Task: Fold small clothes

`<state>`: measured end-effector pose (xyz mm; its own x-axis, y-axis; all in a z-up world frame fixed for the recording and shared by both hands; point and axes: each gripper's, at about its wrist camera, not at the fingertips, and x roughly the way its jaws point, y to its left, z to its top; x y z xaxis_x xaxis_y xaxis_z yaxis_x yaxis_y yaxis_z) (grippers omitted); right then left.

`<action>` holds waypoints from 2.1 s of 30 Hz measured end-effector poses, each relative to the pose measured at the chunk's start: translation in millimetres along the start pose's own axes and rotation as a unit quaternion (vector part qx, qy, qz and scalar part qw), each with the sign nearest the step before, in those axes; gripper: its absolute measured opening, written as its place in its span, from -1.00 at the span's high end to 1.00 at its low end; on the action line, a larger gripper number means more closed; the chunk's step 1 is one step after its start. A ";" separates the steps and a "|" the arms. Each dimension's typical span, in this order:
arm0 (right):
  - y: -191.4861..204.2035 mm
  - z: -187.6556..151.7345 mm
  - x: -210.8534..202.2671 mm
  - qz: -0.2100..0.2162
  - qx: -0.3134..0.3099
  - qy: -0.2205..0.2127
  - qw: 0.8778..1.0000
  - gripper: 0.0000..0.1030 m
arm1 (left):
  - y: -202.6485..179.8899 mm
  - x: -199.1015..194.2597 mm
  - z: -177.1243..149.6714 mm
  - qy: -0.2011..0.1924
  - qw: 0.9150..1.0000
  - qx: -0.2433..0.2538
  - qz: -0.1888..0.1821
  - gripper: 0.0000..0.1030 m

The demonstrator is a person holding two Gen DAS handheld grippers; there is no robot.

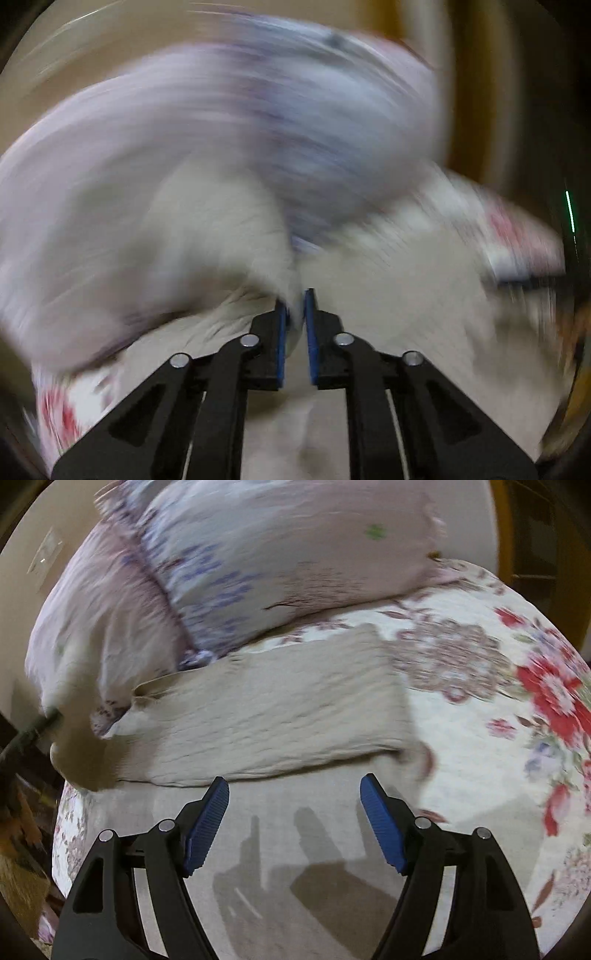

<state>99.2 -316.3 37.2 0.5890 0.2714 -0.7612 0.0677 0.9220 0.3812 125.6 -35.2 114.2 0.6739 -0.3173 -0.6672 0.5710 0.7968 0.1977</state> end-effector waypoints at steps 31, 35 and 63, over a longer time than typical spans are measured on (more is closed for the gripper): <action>-40.9 -49.4 -59.8 0.265 0.113 0.081 0.954 0.85 | 52.5 -95.8 -206.8 0.090 0.878 -0.443 -0.159 0.87; -19.6 31.0 -36.9 0.270 0.098 0.003 0.958 0.85 | 125.9 -71.4 -148.2 -0.006 0.881 -0.452 -0.138 0.86; -71.1 76.6 14.4 0.112 0.135 -0.011 0.984 -0.65 | 157.3 51.7 -76.2 -0.001 0.827 -0.531 -0.185 0.73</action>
<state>164.6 -399.1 39.3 0.6307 0.4508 -0.6317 0.1444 0.7317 0.6662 214.5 113.0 56.0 0.5470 -0.6398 -0.5399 0.0041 0.6469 -0.7625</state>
